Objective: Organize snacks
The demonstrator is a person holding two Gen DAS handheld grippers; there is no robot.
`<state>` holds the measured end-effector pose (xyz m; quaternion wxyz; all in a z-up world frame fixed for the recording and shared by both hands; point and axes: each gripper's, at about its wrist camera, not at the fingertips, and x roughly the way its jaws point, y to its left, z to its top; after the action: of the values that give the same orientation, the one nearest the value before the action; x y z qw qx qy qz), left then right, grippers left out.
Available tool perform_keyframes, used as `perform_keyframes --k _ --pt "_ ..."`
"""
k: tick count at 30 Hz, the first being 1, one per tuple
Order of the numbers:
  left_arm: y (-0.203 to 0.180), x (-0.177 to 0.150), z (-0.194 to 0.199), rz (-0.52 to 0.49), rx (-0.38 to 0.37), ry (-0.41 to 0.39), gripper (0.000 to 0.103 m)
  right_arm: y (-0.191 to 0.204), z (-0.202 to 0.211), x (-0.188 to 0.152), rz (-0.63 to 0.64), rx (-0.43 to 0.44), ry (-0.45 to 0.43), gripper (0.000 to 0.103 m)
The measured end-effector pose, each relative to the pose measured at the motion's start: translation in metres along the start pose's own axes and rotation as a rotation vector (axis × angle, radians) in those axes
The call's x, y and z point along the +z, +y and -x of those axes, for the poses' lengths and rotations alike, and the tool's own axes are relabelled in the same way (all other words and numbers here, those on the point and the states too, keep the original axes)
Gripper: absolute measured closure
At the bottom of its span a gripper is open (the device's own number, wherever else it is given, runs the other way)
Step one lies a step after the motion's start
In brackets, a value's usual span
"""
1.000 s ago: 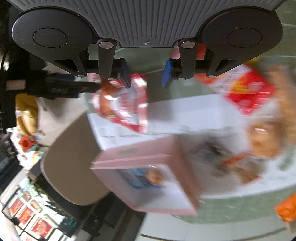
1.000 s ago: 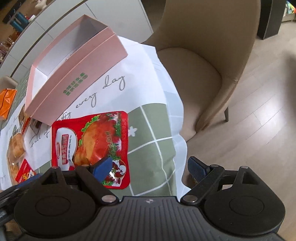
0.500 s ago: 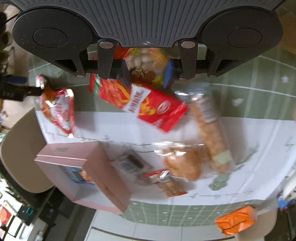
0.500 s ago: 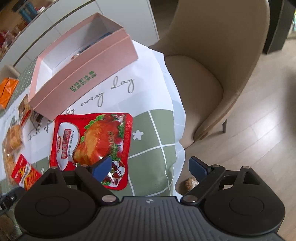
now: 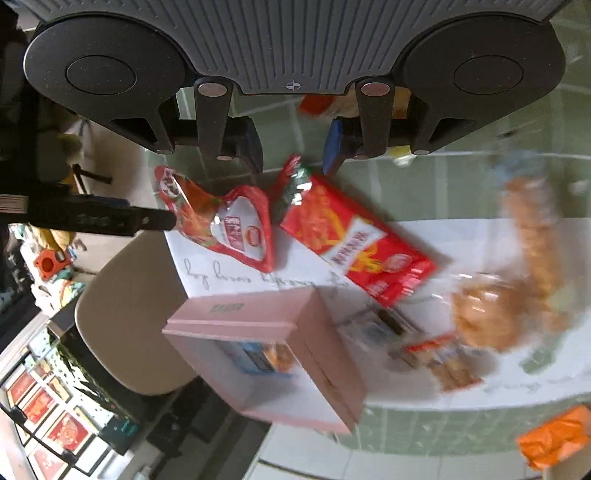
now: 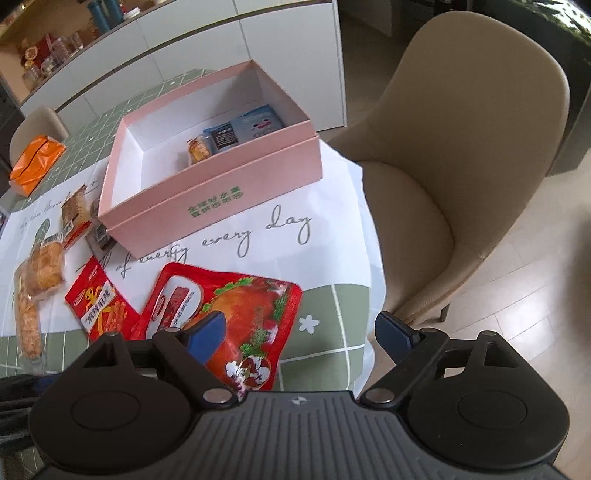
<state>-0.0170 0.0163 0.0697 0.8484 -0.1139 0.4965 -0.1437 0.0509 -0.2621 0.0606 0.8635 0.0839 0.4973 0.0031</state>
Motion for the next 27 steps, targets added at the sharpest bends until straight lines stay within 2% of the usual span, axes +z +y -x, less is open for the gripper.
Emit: perform_keyframes --k 3,5,7,10,17,23,27 --pt "0.019 -0.011 0.024 0.037 0.116 0.003 0.063 0.0 -0.008 -0.005 -0.001 0.006 0.025 0.014" --pt "0.037 -0.019 0.029 0.127 0.208 0.014 0.063 -0.001 -0.011 -0.008 -0.003 0.009 0.033 0.014" --pt "0.052 -0.025 0.025 0.215 0.238 0.009 0.063 -0.001 -0.015 -0.012 0.0 0.009 0.042 0.014" --pt "0.053 -0.026 0.013 0.27 0.21 0.002 0.062 0.002 -0.018 -0.015 0.007 0.01 0.051 0.014" --pt "0.011 -0.022 -0.013 0.152 0.137 0.02 0.062 0.012 -0.007 -0.014 0.098 -0.005 0.022 0.014" --pt "0.005 -0.02 -0.022 0.121 0.085 0.026 0.062 0.017 -0.002 -0.014 0.134 0.002 -0.002 0.014" --pt "0.007 -0.021 -0.02 0.123 0.07 0.023 0.065 0.039 0.003 -0.012 0.238 0.007 -0.048 0.014"
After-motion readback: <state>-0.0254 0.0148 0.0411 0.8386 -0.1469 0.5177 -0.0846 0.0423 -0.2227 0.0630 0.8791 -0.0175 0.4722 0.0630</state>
